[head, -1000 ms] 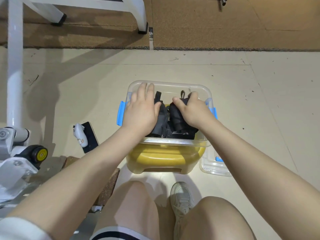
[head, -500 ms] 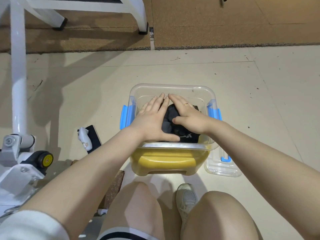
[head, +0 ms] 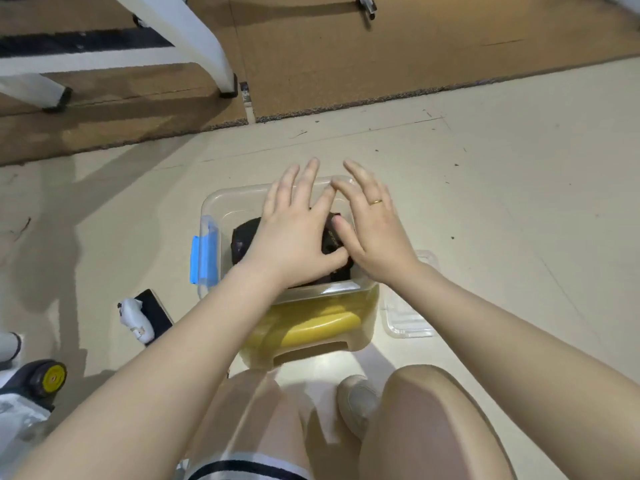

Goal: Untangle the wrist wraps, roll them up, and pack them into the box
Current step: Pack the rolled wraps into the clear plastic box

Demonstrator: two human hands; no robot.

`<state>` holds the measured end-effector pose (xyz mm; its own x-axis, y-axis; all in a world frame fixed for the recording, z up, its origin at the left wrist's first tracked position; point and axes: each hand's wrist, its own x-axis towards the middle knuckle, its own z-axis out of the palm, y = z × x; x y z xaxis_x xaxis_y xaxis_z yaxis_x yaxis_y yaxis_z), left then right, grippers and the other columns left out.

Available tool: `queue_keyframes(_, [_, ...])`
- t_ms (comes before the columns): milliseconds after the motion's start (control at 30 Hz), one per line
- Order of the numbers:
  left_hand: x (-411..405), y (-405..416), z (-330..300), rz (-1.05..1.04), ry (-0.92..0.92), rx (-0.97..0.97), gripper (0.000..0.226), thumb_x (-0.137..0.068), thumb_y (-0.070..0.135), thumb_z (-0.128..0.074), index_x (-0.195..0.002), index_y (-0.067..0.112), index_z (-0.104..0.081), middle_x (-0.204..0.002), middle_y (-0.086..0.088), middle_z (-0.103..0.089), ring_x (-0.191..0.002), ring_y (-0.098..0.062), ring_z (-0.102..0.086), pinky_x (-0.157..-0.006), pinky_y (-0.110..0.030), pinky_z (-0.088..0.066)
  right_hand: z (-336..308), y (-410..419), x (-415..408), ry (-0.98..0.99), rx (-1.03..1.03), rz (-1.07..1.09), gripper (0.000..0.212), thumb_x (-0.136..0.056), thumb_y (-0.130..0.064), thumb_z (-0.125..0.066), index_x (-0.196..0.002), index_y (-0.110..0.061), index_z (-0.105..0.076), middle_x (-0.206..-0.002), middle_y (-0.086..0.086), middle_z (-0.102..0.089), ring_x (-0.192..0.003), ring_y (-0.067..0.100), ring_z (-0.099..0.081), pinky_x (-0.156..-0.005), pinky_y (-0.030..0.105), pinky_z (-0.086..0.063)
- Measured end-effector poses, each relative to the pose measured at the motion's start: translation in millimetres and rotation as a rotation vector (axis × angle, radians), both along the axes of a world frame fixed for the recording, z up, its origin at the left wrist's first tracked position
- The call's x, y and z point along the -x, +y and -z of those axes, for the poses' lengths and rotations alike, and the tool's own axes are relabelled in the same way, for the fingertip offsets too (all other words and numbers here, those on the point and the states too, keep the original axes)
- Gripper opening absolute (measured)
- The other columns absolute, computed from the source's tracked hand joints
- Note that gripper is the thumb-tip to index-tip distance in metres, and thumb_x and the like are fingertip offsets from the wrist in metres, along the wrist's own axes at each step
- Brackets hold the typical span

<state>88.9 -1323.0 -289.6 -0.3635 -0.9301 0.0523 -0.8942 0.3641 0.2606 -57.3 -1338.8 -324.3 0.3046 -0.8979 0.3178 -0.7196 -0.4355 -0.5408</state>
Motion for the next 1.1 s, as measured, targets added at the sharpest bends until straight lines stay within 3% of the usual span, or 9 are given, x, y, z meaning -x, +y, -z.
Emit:
queue_keyframes(133, [70.5,-8.5,-5.3,0.275,0.123,0.027,0.05,-0.087,0.034,-0.057,-0.133,0.017,-0.049,-0.15,-0.003,-0.033,-0.145,-0.024,-0.011,-0.113,-0.039,-0.015,23.9,9.0,74.0,-0.207,-0.092,0.361,0.039,-0.092,-0.021,-0.04,-0.126,-0.004,-0.049,-0.144,0.011,-0.037,-0.132,0.024,-0.033,-0.104,0.022,-0.023])
queue_keyframes(300, [162.0,-29.5,25.3,0.357,-0.004,-0.086,0.046,-0.094,0.033,-0.047,-0.137,0.019,-0.044,-0.14,0.001,-0.043,-0.138,-0.019,-0.025,-0.106,-0.03,-0.025,120.3,44.9,178.8,-0.206,-0.442,0.748,0.029,-0.089,-0.003,-0.046,-0.117,-0.004,-0.056,-0.128,0.012,-0.049,-0.122,0.027,-0.044,-0.094,0.025,-0.031])
queue_keyframes(400, [200.3,-41.2,46.6,0.37,-0.215,-0.156,0.042,-0.095,0.033,-0.042,-0.134,0.016,-0.045,-0.131,-0.004,-0.049,-0.123,-0.024,-0.043,-0.084,-0.032,-0.038,180.9,59.7,219.0,-0.178,-0.759,0.899,0.035,-0.09,-0.006,-0.044,-0.124,-0.002,-0.053,-0.133,0.017,-0.048,-0.119,0.031,-0.048,-0.096,0.03,-0.035])
queue_keyframes(567, [197.2,-65.7,55.6,0.451,-0.469,-0.104,0.04,-0.096,0.04,-0.038,-0.13,0.021,-0.044,-0.122,0.001,-0.053,-0.105,-0.025,-0.056,-0.07,-0.031,-0.04,251.5,48.5,255.3,0.017,-1.102,0.814,0.043,-0.096,-0.013,-0.039,-0.137,-0.003,-0.04,-0.14,0.018,-0.043,-0.125,0.035,-0.045,-0.097,0.033,-0.038])
queue_keyframes(667, [189.2,-74.4,63.2,0.469,-0.559,-0.056,0.04,-0.096,0.042,-0.037,-0.13,0.023,-0.043,-0.119,0.003,-0.054,-0.1,-0.025,-0.058,-0.067,-0.029,-0.039,278.5,33.8,256.5,0.112,-1.18,0.734,0.024,-0.09,-0.013,-0.048,-0.113,-0.004,-0.049,-0.121,0.013,-0.047,-0.117,0.032,-0.049,-0.092,0.033,-0.041])
queue_keyframes(767, [187.1,-84.0,82.7,0.44,-0.634,-0.114,0.04,-0.097,0.041,-0.036,-0.131,0.023,-0.042,-0.119,0.002,-0.053,-0.101,-0.024,-0.057,-0.065,-0.029,-0.034,310.0,25.5,243.6,0.139,-1.223,0.766,0.035,-0.087,-0.013,-0.053,-0.12,-0.003,-0.043,-0.113,0.014,-0.045,-0.11,0.031,-0.05,-0.088,0.039,-0.044])
queue_keyframes(933, [180.9,-89.4,99.7,0.46,-0.674,-0.181,0.04,-0.097,0.04,-0.036,-0.132,0.023,-0.042,-0.117,0.003,-0.053,-0.098,-0.024,-0.057,-0.067,-0.029,-0.036,335.0,27.4,226.8,0.275,-1.196,0.873,0.052,-0.071,-0.013,-0.069,-0.113,-0.008,-0.038,-0.112,0.005,-0.044,-0.107,0.023,-0.05,-0.078,0.03,-0.044])
queue_keyframes(1033, [178.8,-94.5,103.5,0.452,-0.639,-0.167,0.04,-0.096,0.04,-0.037,-0.131,0.022,-0.043,-0.117,0.002,-0.054,-0.098,-0.025,-0.057,-0.067,-0.029,-0.037,343.8,22.8,219.4,0.254,-1.212,0.888,0.045,-0.076,-0.011,-0.065,-0.114,-0.008,-0.042,-0.116,0.008,-0.046,-0.11,0.025,-0.05,-0.081,0.03,-0.044])
queue_keyframes(1100, [180.2,-95.7,105.0,0.45,-0.613,-0.159,0.04,-0.097,0.04,-0.037,-0.131,0.022,-0.043,-0.117,0.001,-0.054,-0.098,-0.026,-0.057,-0.067,-0.029,-0.038,342.4,18.7,216.6,0.241,-1.233,0.859,0.055,-0.071,-0.017,-0.07,-0.118,-0.008,-0.042,-0.117,0.006,-0.043,-0.11,0.022,-0.049,-0.084,0.025,-0.042])
